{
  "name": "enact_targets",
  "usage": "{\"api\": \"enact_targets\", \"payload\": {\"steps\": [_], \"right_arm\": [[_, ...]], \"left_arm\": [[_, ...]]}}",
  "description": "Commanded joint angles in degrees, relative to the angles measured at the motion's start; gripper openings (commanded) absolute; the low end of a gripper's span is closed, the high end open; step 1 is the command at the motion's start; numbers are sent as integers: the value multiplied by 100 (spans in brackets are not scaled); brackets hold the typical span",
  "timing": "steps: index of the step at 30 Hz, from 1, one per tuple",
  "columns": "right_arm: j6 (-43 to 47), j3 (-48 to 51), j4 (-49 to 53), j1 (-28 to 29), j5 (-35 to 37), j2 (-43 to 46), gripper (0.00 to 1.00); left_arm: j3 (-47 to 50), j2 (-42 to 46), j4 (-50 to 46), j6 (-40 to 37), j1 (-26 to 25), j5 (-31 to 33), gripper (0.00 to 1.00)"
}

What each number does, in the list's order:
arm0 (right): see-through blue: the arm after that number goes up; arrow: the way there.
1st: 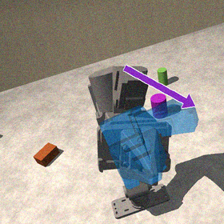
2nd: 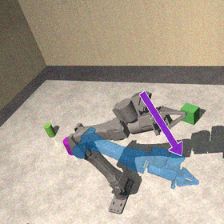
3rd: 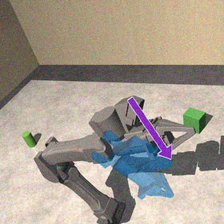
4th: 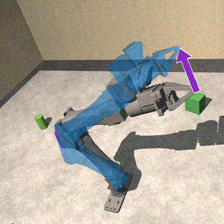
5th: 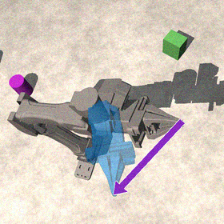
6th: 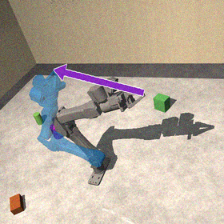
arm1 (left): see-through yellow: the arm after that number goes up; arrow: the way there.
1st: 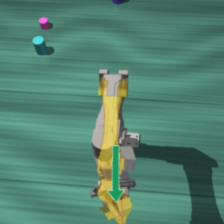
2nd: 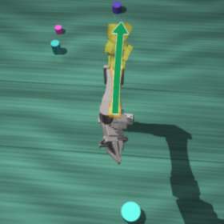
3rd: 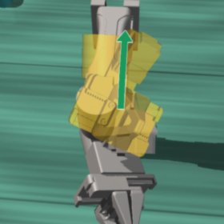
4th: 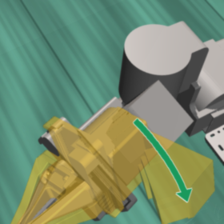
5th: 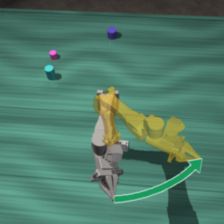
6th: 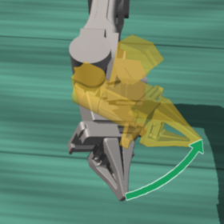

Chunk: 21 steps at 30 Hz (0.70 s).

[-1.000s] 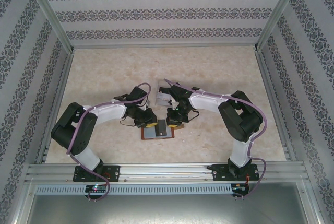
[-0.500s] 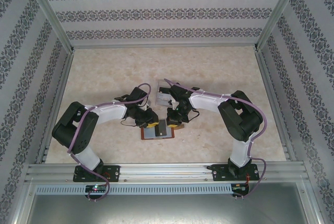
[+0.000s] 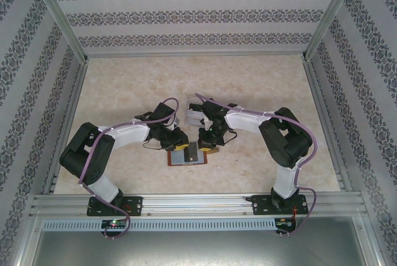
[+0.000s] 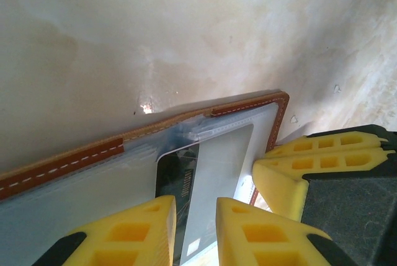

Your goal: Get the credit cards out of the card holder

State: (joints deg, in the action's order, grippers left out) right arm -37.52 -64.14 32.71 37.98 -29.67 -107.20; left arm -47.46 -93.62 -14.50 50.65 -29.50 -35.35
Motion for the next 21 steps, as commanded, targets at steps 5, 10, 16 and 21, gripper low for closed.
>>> {"api": "enact_targets", "payload": {"steps": [5,10,16,21], "right_arm": [[78,30,92,-46,195,-214,8],[78,13,95,-45,182,-223,8],[87,2,117,-48,183,-227,8],[89,-4,118,-46,172,-249,8]], "left_arm": [[-9,-28,-348,-77,81,176,24],[-54,-123,-474,-130,85,190,24],[-100,-229,-433,-143,82,144,24],[-50,-312,-221,-94,86,30,24]]}}
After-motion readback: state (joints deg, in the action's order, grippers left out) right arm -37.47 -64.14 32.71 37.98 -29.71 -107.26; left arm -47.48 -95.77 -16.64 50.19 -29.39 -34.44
